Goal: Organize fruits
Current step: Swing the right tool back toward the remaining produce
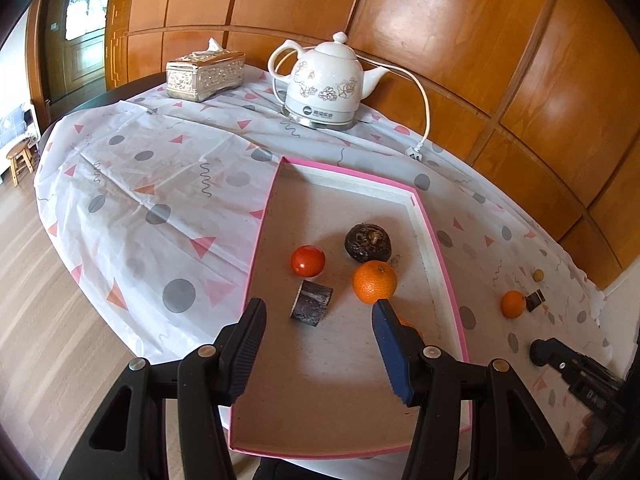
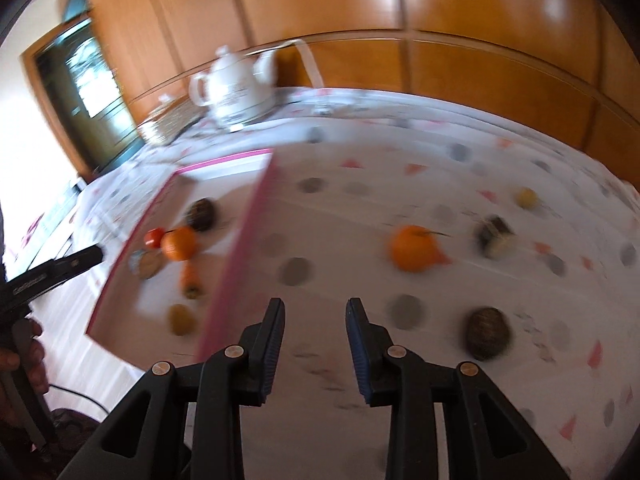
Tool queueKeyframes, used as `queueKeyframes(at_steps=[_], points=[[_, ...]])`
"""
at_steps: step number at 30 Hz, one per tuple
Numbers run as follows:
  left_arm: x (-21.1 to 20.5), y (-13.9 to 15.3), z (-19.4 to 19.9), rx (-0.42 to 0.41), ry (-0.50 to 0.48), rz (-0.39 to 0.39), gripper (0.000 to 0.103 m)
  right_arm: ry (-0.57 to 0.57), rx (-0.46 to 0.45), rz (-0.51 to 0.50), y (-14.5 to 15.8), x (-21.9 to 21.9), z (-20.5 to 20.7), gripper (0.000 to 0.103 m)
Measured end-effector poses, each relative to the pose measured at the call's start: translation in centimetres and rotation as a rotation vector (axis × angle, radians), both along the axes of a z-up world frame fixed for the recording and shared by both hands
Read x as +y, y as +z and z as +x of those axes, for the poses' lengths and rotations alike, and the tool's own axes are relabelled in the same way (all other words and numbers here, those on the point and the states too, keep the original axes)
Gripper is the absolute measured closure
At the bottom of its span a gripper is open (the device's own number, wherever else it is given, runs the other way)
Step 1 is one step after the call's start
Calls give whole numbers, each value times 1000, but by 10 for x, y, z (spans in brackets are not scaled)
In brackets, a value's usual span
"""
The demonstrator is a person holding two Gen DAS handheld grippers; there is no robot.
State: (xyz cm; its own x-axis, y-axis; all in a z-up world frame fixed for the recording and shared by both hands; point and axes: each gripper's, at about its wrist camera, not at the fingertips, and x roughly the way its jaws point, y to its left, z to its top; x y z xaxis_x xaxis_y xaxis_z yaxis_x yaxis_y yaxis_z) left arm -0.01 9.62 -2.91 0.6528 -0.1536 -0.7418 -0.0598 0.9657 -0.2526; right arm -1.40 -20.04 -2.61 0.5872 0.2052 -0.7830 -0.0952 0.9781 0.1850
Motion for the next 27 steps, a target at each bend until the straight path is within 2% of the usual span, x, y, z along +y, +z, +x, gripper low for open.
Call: queueKeyframes(at_steps=[17,27], points=[[-35,5,5,5,-89,40,47,-566,53,-41,-22,-166,-51,71],[-72,8,11,7,-190,76,47,-775,66,-58,-37,-214,-77,68]])
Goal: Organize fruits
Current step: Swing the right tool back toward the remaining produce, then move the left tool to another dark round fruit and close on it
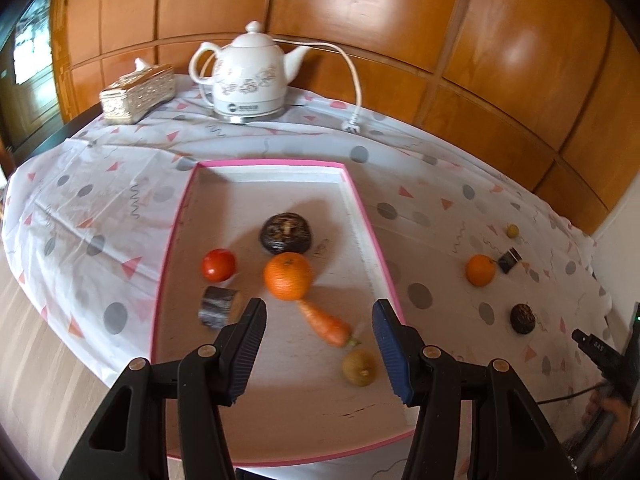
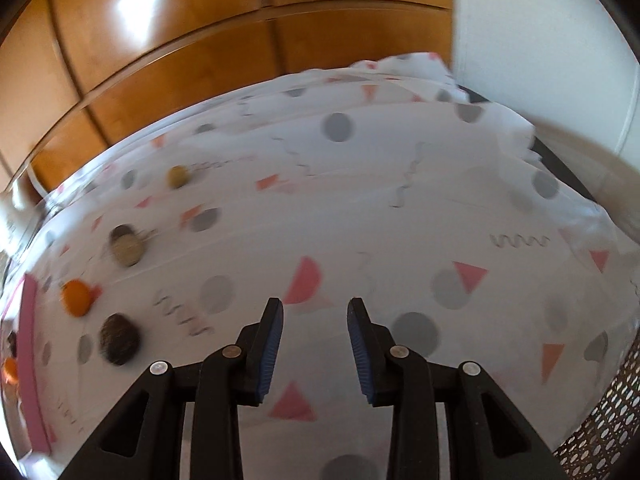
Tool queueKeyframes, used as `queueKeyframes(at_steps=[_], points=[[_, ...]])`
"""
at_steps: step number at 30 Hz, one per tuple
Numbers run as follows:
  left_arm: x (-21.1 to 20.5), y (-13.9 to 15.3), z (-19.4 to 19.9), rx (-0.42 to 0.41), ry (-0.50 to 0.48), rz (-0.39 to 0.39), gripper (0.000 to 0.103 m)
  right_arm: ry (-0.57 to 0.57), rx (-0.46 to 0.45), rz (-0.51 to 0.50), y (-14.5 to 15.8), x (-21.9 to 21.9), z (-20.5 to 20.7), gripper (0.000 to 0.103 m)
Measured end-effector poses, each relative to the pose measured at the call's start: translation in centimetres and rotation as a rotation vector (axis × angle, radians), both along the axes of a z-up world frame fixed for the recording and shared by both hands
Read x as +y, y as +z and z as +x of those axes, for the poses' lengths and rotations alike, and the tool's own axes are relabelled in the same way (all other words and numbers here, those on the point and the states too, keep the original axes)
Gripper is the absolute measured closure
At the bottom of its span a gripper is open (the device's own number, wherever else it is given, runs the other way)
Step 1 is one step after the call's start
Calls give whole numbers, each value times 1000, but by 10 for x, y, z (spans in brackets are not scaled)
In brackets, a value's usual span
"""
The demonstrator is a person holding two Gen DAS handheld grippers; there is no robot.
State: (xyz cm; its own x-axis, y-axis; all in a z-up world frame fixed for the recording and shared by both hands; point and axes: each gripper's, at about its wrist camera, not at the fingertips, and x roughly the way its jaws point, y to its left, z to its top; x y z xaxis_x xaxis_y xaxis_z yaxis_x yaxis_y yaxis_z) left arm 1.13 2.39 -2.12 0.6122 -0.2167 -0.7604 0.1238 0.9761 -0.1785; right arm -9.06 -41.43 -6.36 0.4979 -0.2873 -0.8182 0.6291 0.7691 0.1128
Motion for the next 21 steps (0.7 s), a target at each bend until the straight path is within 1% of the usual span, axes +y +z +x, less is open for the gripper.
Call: queueKeyframes(at_steps=[3,6,15,21], points=[[-12,1,2,-3,-34,14,47,-57,-6,-1,-4,-12,-7,68],[-24,2,5,-3,-65,20,47,-85,-8,-4,-5,-20,-12,68],[-72,1,14,10,-200,52,47,-124,6,-39,-10,-32,-10,68],[-110,-2,21,15,-287,70,47,-141,12,-19,-16,-38,-15,68]])
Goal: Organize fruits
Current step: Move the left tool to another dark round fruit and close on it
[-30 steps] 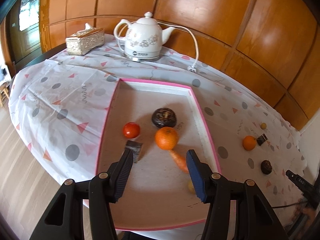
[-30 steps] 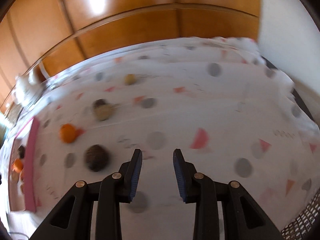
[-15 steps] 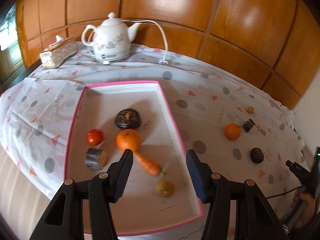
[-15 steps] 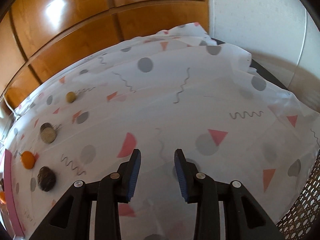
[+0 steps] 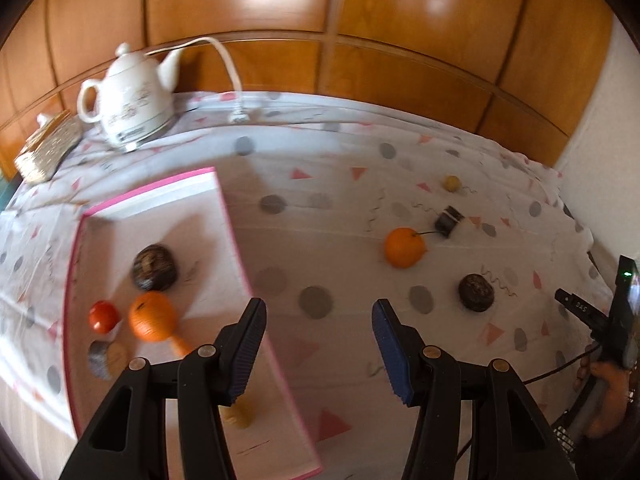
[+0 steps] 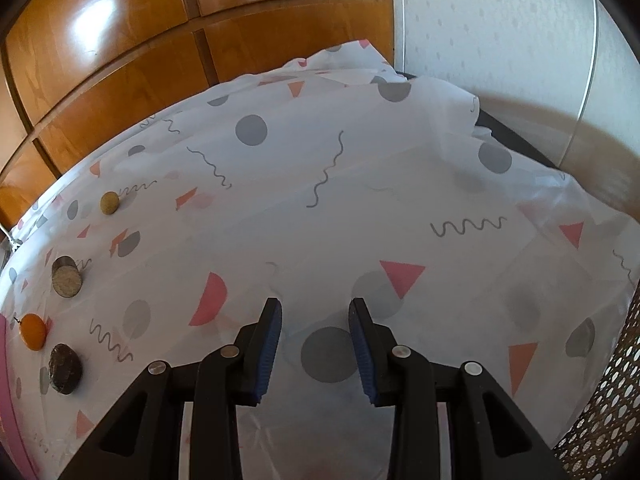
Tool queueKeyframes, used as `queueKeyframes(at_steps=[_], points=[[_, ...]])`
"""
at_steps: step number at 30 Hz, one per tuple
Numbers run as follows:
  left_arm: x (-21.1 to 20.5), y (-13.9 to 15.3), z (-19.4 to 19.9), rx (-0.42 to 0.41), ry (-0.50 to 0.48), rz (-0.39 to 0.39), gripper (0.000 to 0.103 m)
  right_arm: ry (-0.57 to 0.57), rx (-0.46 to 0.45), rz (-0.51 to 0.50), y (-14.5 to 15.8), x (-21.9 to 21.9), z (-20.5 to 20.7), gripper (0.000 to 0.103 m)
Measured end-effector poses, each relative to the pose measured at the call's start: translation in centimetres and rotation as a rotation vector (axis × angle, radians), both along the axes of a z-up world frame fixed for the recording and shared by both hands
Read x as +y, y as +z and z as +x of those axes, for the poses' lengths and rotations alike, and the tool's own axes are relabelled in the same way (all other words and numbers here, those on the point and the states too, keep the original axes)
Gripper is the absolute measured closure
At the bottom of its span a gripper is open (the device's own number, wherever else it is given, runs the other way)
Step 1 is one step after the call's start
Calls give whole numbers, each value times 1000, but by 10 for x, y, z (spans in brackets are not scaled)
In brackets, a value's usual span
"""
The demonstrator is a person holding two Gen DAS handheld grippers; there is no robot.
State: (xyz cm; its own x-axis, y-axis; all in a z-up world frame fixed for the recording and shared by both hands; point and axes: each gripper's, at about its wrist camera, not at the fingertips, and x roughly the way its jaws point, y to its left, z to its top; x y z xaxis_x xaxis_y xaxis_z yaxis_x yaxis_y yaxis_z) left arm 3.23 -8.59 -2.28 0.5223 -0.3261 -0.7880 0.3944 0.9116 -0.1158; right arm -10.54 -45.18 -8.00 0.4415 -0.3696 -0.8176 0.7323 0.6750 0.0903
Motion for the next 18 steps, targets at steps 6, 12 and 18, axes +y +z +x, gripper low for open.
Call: queueKeyframes(at_steps=[6,12,18], points=[[-43,-4,2,29,-118,-2,47,5,-9,3,-1,1,-1,66],[-97,-17,2,91,-231,-5,47,12,-18,15,-1,0,-2,63],[-137,-32,-3,137,-306,14,47,21,-24,21,-2,1,-1,59]])
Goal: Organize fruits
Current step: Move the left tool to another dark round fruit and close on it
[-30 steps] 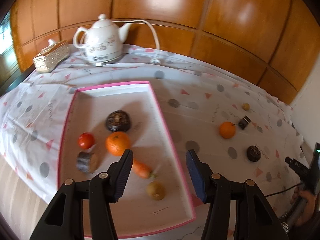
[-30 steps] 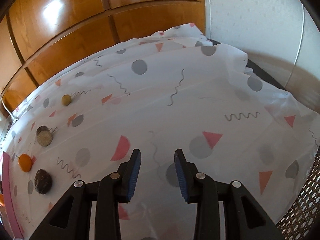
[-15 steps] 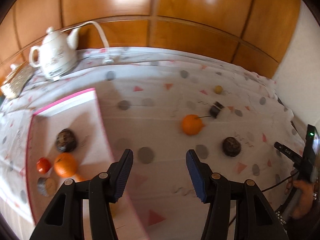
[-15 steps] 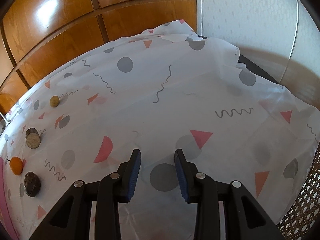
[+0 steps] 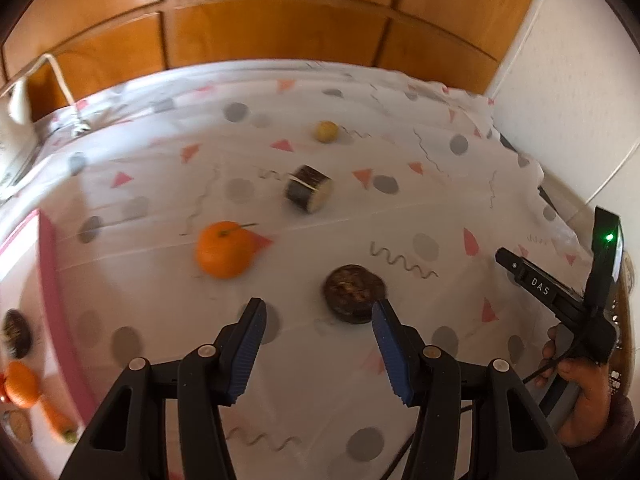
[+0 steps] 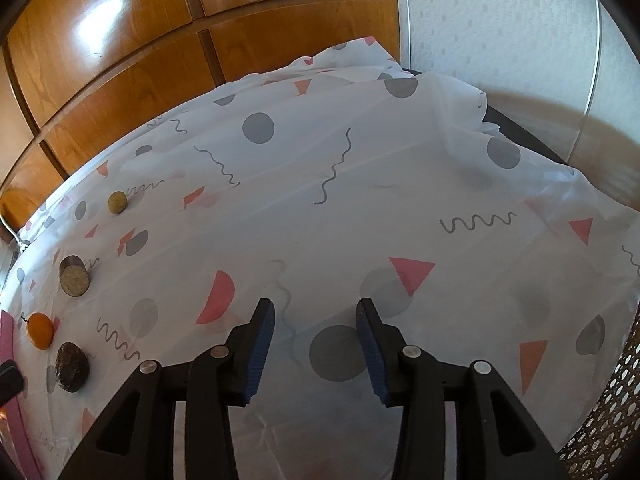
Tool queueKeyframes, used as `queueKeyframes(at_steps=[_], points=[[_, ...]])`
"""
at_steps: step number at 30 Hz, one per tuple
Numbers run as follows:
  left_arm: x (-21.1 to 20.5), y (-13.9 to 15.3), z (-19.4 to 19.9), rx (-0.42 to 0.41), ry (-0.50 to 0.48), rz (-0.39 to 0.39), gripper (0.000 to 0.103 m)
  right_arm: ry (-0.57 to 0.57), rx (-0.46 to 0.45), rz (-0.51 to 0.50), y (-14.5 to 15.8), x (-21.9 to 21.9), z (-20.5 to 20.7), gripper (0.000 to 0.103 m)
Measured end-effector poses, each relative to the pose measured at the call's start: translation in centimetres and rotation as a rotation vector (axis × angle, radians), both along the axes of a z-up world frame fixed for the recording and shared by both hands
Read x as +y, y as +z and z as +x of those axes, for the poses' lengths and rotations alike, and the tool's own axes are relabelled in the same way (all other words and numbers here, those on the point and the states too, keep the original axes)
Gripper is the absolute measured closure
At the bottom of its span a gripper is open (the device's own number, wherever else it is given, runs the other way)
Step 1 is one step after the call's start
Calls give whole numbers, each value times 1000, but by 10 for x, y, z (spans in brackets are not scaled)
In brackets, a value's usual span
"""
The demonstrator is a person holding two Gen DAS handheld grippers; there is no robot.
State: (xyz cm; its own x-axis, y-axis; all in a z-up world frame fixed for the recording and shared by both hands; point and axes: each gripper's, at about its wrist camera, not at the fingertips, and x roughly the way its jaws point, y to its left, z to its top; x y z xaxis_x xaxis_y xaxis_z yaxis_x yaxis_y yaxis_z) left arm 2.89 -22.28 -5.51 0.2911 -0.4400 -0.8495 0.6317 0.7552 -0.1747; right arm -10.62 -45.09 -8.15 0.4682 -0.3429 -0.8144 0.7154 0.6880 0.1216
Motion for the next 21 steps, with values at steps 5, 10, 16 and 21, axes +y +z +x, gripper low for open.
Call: queueKeyframes(at_steps=[5,10,16,21], points=[[-21,-12,2,18,-21,25,47,4,-4,3,0,0,1,58],[-36,-18,2,17,-40,40,47,8,-6,3,-1,1,1,55],[-47,-30,4,13,-49,67,47,11,-6,4,-1,1,1,55],[-48,-39,1,-31,-63,83,56,15,-4,2,0,2,1,54]])
